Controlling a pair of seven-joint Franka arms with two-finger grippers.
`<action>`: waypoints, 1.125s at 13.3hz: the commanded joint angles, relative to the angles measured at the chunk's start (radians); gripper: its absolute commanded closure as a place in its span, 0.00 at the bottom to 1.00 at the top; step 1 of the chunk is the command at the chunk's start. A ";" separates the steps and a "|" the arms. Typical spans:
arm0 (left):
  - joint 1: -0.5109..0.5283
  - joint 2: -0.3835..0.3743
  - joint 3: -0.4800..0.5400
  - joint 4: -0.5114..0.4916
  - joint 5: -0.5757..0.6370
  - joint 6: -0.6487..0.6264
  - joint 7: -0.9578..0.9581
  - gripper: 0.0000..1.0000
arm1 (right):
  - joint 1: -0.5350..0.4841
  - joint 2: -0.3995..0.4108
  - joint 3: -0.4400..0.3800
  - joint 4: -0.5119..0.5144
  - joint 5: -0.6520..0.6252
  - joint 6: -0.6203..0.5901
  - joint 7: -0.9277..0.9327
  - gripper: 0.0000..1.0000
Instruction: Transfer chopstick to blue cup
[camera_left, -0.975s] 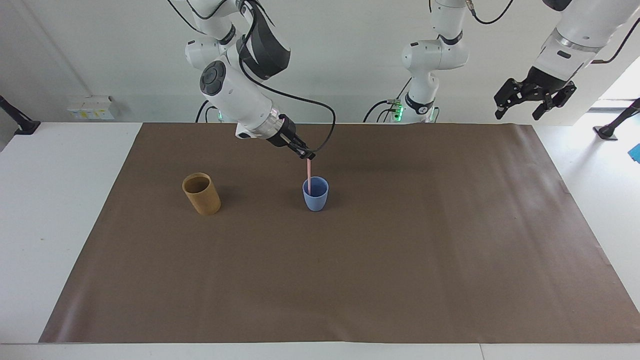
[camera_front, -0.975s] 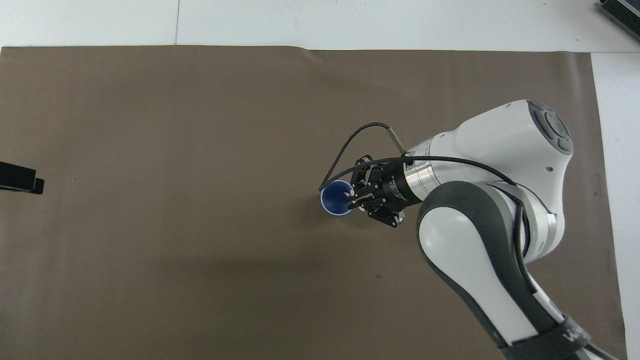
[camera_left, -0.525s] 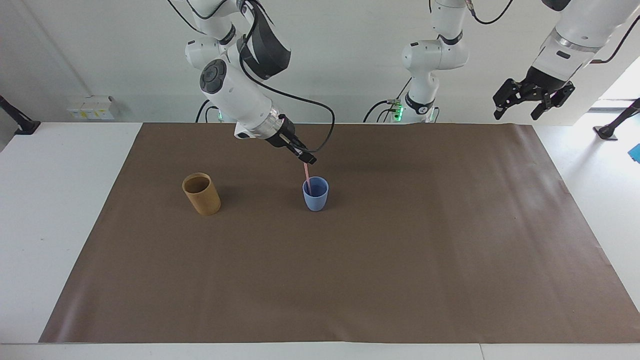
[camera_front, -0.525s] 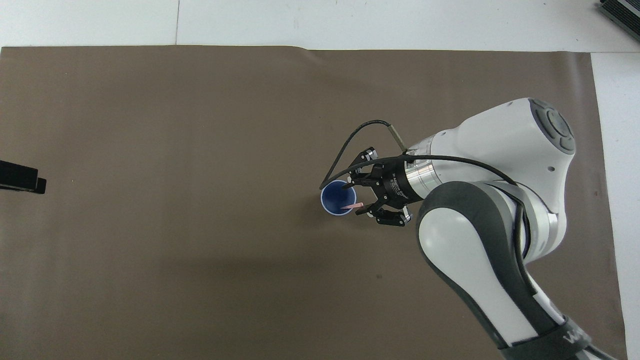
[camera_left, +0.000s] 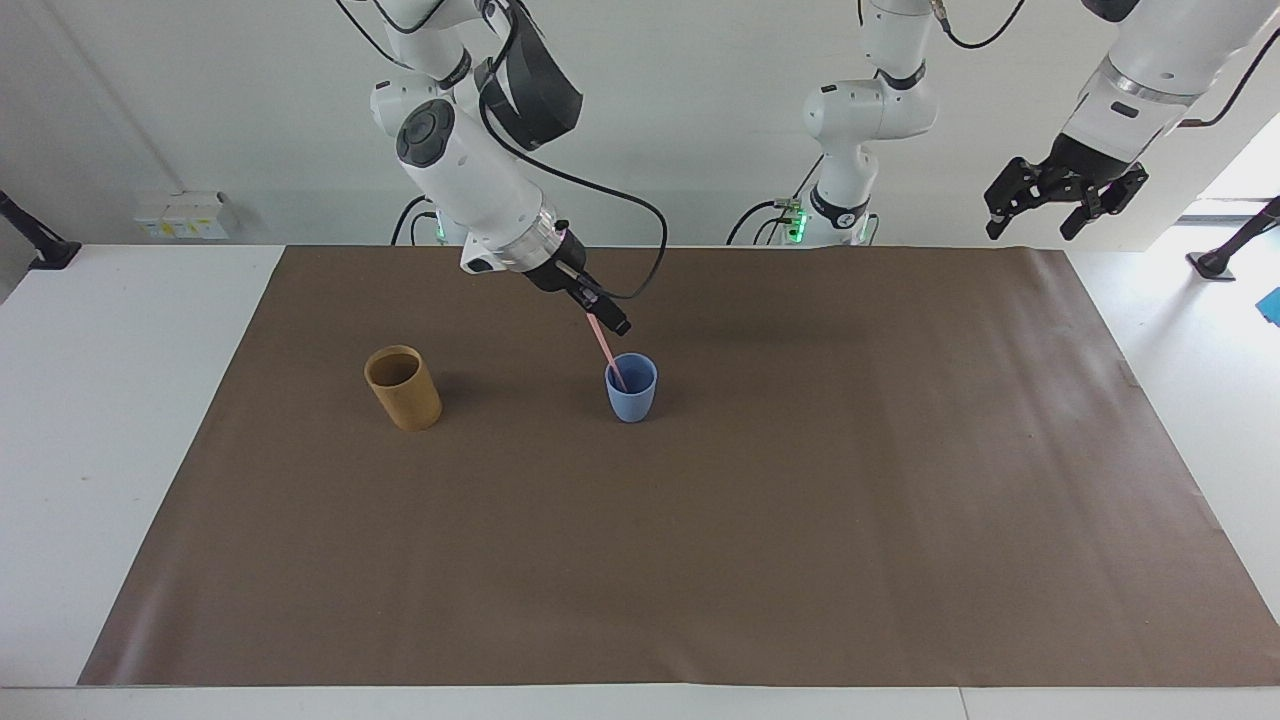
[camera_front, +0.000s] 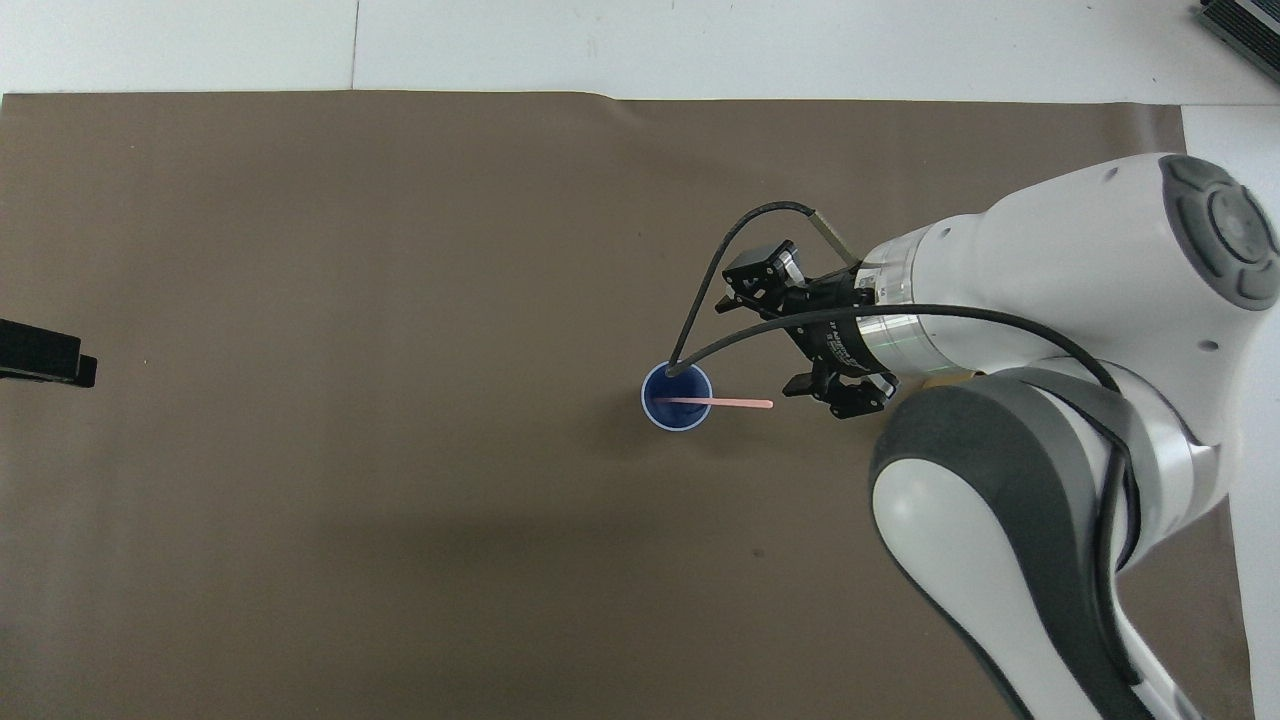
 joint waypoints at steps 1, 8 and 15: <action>-0.061 -0.007 0.056 -0.001 -0.007 0.007 -0.015 0.00 | -0.012 -0.065 0.006 -0.006 -0.119 -0.060 -0.132 0.00; -0.052 -0.012 0.054 -0.004 -0.007 -0.005 -0.006 0.00 | -0.099 -0.128 -0.003 0.001 -0.295 -0.229 -0.617 0.00; -0.049 -0.015 0.054 -0.002 -0.004 -0.005 -0.010 0.00 | -0.216 -0.131 -0.012 0.125 -0.364 -0.381 -0.818 0.00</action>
